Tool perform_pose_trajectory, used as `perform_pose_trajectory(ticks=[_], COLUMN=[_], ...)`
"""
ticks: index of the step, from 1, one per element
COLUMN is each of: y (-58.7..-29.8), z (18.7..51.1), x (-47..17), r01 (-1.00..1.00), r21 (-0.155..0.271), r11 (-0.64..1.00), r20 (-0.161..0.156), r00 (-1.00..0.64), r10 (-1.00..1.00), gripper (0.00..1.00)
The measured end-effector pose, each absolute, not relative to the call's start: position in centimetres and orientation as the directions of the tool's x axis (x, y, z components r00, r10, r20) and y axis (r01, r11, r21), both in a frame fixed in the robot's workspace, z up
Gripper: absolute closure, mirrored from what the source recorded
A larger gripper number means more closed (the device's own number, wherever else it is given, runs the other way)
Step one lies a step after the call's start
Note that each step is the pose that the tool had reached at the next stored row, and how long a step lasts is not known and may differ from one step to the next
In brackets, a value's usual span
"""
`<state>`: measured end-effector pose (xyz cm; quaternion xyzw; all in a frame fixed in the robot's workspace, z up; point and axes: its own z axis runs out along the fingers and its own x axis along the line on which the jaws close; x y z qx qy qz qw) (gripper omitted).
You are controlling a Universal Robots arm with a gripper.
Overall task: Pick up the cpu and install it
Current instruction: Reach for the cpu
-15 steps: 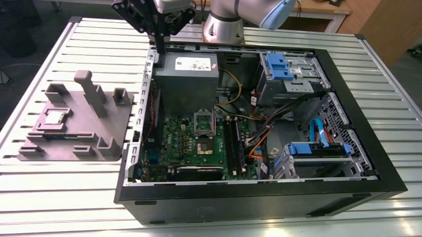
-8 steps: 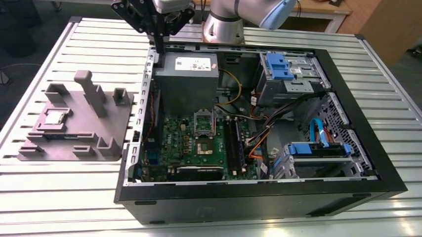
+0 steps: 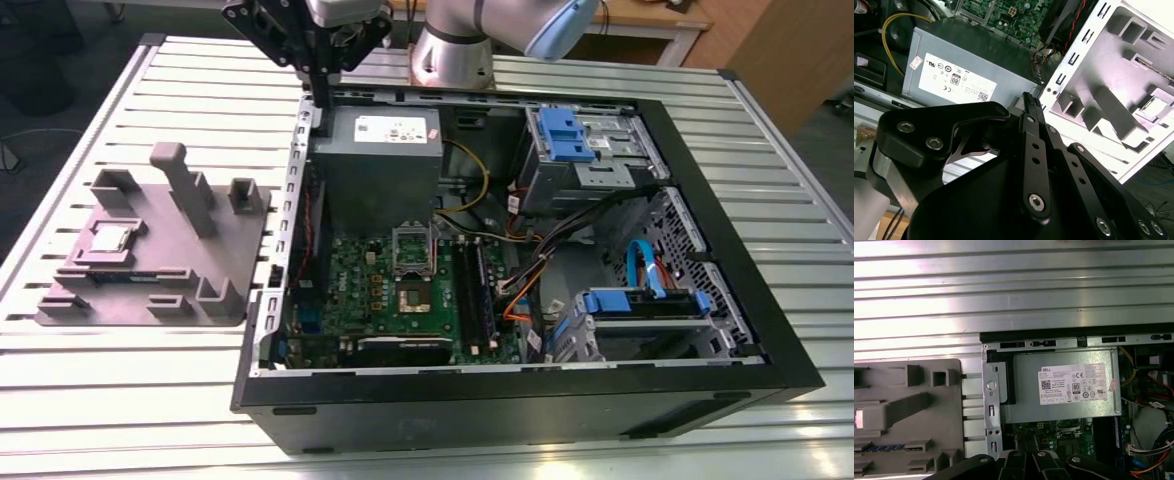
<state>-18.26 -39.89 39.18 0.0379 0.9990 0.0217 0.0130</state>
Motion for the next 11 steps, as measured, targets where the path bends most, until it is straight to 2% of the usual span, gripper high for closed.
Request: perform_pose_trajectory(ticks=[11], y=[-39.89], z=[39.14], x=[-18.52], r01=[0.075], r21=[0.044], r11=[0.996], r20=[-0.024], r00=[-0.997], r10=[0.076], gripper=[0.89])
